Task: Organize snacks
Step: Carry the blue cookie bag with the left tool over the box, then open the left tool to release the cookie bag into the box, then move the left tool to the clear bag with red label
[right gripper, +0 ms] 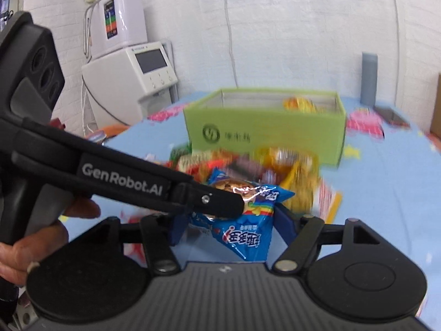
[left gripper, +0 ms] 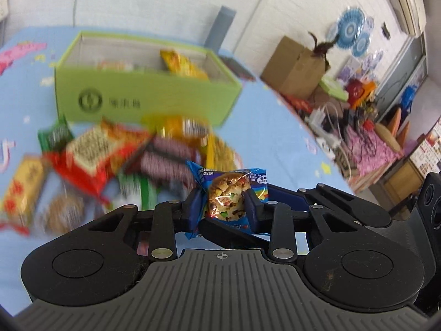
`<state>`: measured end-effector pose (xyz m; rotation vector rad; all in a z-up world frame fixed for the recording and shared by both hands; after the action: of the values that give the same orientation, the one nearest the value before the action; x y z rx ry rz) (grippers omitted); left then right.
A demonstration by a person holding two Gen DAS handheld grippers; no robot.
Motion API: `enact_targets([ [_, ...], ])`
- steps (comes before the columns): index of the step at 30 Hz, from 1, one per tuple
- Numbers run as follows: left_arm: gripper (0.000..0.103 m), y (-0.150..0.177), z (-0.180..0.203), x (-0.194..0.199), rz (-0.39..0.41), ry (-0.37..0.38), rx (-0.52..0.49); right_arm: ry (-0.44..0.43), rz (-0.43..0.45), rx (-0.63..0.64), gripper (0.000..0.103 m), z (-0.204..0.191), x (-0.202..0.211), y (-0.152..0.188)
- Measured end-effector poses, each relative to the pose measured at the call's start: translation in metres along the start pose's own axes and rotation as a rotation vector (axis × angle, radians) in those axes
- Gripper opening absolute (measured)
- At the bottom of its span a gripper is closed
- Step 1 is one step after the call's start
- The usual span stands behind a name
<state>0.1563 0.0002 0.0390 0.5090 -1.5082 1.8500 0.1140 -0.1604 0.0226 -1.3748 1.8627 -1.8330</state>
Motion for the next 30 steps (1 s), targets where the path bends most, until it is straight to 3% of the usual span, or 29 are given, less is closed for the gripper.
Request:
enact_targets([
  [7, 0.015, -0.104, -0.019, -0.026, 0.089, -0.055, 0.000, -0.010, 0.033, 0.093, 0.076, 0.038, -0.053, -0.096],
  [13, 0.015, -0.157, -0.042, -0.083, 0.062, -0.111, 0.005, -0.024, -0.003, 0.091, 0.076, 0.080, -0.116, -0.138],
  [19, 0.018, -0.169, -0.063, -0.131, 0.028, -0.127, 0.000, -0.026, -0.064, 0.079, 0.079, 0.109, -0.163, -0.141],
  [21, 0.035, -0.167, -0.068, -0.138, 0.024, -0.146, 0.000, -0.025, -0.079, 0.064, 0.086, 0.117, -0.172, -0.135],
  [22, 0.043, -0.166, -0.070, -0.138, 0.028, -0.153, -0.002, -0.027, -0.082, 0.057, 0.088, 0.119, -0.173, -0.132],
  [30, 0.056, -0.139, -0.065, -0.079, 0.129, -0.149, -0.033, -0.013, 0.009, 0.090, 0.093, 0.094, -0.115, -0.129],
])
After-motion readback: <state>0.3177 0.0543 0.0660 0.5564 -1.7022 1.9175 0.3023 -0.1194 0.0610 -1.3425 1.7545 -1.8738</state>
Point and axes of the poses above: each gripper's, at about its wrist camera, not at the fingertips, and x roughly against the way its jaws point, z to its right, y to its underside, the point moved 1 cm from there along -x, roughly the way its jaws point, and after that the axes turned 13 degrees about -y, right-handed, at the moved point
